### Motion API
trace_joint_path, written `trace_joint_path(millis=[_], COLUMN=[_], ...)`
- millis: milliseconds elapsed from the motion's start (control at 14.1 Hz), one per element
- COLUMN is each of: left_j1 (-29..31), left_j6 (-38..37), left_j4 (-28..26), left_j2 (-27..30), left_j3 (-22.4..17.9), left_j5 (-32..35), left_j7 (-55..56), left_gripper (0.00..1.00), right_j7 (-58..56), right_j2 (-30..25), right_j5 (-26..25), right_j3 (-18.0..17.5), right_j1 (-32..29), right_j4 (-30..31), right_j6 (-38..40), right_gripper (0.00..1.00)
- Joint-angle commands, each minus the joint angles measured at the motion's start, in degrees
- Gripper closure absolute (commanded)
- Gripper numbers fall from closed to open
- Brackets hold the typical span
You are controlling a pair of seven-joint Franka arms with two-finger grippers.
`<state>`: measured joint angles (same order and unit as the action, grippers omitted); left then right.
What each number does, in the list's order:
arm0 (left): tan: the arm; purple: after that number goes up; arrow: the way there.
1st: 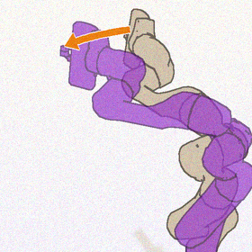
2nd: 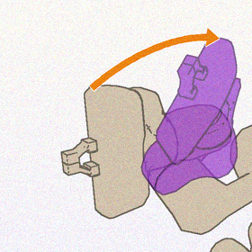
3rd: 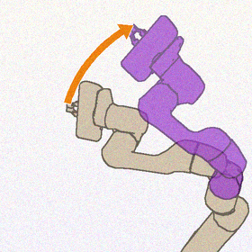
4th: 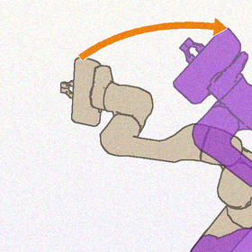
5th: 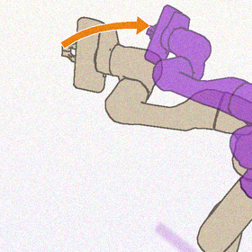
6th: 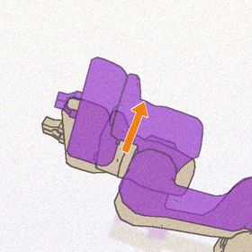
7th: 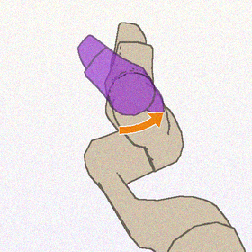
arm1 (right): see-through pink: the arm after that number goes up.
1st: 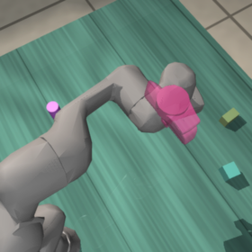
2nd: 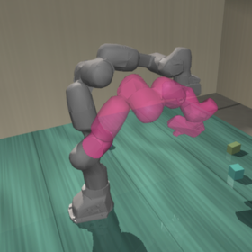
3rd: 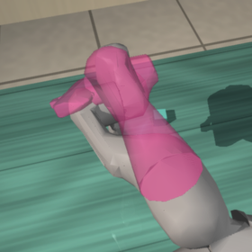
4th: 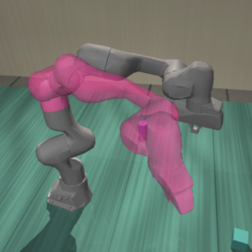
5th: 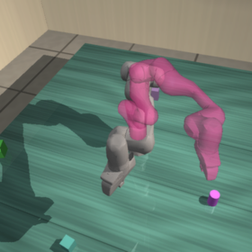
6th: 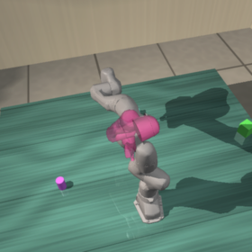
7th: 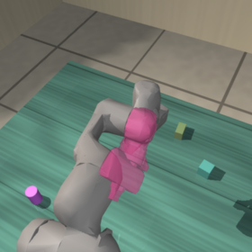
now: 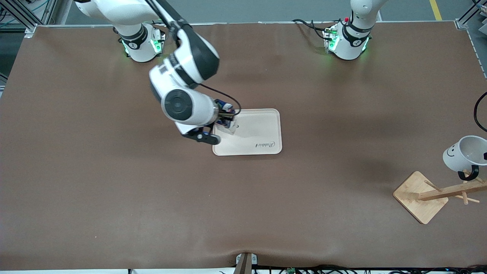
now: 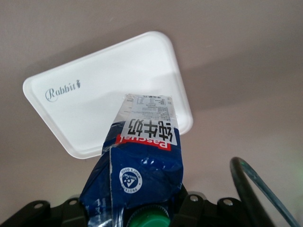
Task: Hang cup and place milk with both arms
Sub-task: 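Hang the mug handle on the stand peg while the right gripper carries milk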
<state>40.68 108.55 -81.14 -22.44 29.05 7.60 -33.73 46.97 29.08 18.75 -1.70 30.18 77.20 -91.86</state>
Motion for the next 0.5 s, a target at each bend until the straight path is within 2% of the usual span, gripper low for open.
trace_joint_path(millis=[0, 71, 142, 213, 425], left_j1=[0.10, 0.10, 0.02, -0.25, -0.34], left_j6=[-0.44, -0.53, -0.53, -0.70, -3.68], left_j4=[0.98, 0.98, 0.98, 0.98, 0.63], left_j2=[-0.32, -0.24, 0.20, 0.38, 2.49], left_j3=[0.13, 0.22, 0.48, 0.65, 3.55], left_j5=[-1.18, -1.18, -1.18, -1.10, -1.01], left_j7=[2.15, 4.00, 5.67, 8.04, 16.91], left_gripper=[0.25, 0.00, 0.00, 0.00, 0.00], right_j7=[0.58, 0.32, -1.34, -5.62, -19.69], right_j2=[-2.08, -3.22, -5.85, -7.09, -8.42], right_j5=[-2.30, -6.50, -12.28, -14.60, -15.41], right_j3=[-0.49, -0.06, -0.05, 0.03, 0.03], right_j1=[-5.73, -6.79, -8.10, -9.86, -19.08], right_j4=[-3.28, -3.28, -3.11, -2.76, -1.88], right_j6=[8.60, 10.11, 10.91, 12.65, 17.23], right_gripper=[1.00, 1.00, 1.00, 1.00, 1.00])
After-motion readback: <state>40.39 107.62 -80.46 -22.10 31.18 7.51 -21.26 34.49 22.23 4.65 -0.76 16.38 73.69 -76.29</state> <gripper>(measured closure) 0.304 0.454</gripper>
